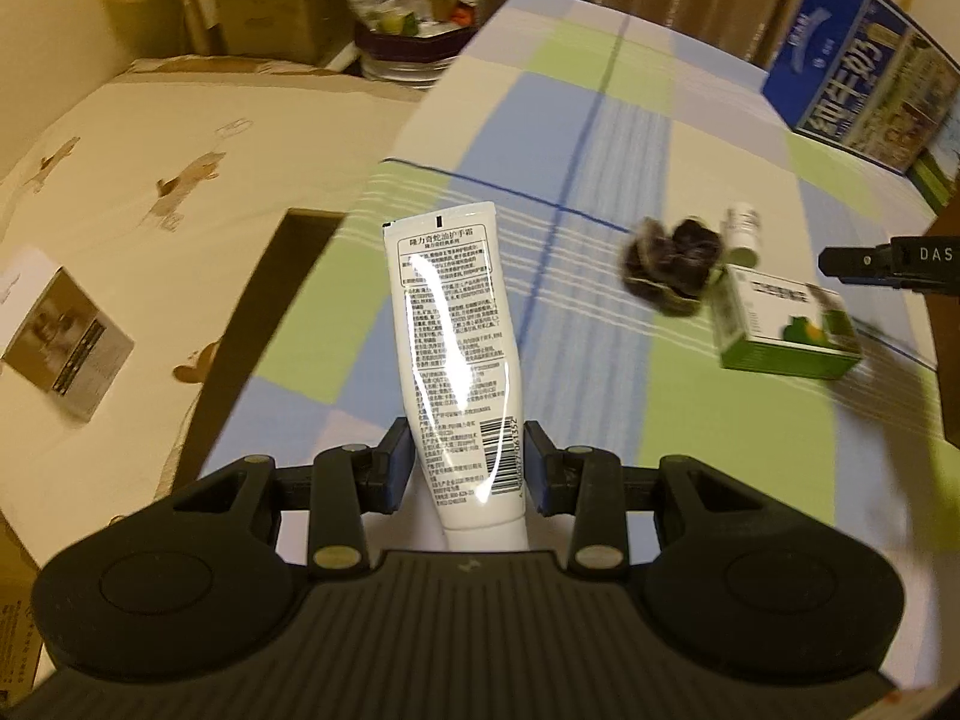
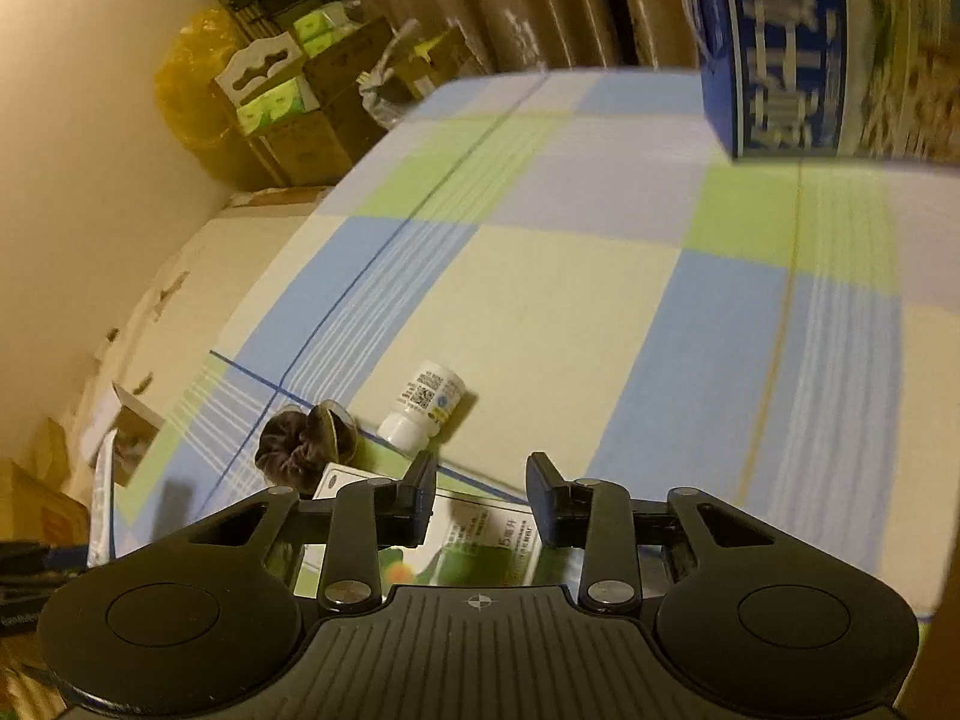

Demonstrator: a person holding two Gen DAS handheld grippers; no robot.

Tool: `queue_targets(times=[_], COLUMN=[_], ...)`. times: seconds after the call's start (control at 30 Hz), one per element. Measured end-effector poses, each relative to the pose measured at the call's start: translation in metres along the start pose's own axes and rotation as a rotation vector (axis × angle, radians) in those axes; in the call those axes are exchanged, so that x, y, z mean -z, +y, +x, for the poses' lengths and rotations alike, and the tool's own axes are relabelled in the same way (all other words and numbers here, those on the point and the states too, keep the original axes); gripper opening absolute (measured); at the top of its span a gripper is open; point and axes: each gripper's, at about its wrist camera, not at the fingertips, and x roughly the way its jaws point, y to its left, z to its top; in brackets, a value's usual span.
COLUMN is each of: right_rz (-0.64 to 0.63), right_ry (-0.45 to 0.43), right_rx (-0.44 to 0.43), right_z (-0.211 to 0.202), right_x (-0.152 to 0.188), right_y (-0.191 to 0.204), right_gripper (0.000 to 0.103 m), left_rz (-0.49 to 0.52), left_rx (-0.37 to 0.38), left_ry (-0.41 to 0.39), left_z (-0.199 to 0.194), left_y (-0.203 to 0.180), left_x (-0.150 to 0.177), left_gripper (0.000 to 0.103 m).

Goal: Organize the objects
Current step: 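Grasp the white tube with the left tool while the right tool reaches the green spray box, then lift the white tube and green spray box and carry both toward the brown box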

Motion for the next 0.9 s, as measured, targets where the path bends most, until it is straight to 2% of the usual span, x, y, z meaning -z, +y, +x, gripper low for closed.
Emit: queue_targets(times=[0.13, 0.27, 0.33, 0.4, 0.47, 0.53, 0.73, 0.9], right_rz=[0.042, 0.004, -0.03, -0.055, -0.064, -0.094, -0.251, -0.246], right_ry=[0.068, 0.121, 0.118, 0.108, 0.096, 0.098, 0.124, 0.127], right_rx=[-0.066, -0.103, -0.07, -0.035, -0.014, 0.005, 0.144, 0.186], right_z=[0.004, -0.004, -0.008, -0.011, -0.01, -0.008, 0.016, 0.03], right_x=[0.005, 0.024, 0.031, 0.035, 0.035, 0.035, 0.045, 0.048], right_y=[-0.005, 0.011, 0.022, 0.034, 0.044, 0.056, 0.084, 0.085], right_gripper=[0.032, 0.032, 0.035, 0.043, 0.057, 0.062, 0.063, 0.063], left_rz=[-0.017, -0.021, -0.017, -0.007, 0.002, 0.01, 0.03, 0.041], left_rx=[-0.009, -0.001, 0.008, 0.018, 0.028, 0.038, 0.05, 0.055], left_ry=[0.005, 0.012, 0.015, 0.02, 0.024, 0.024, 0.025, 0.03], left_z=[0.001, 0.004, 0.006, 0.009, 0.012, 0.014, 0.018, 0.02], left_y=[0.011, 0.015, 0.013, 0.01, 0.006, 0.002, -0.006, -0.01], left_x=[0.0, 0.0, -0.001, -0.002, -0.004, -0.005, -0.008, -0.008], left_gripper=[0.033, 0.033, 0.033, 0.033, 0.033, 0.033, 0.033, 0.033])
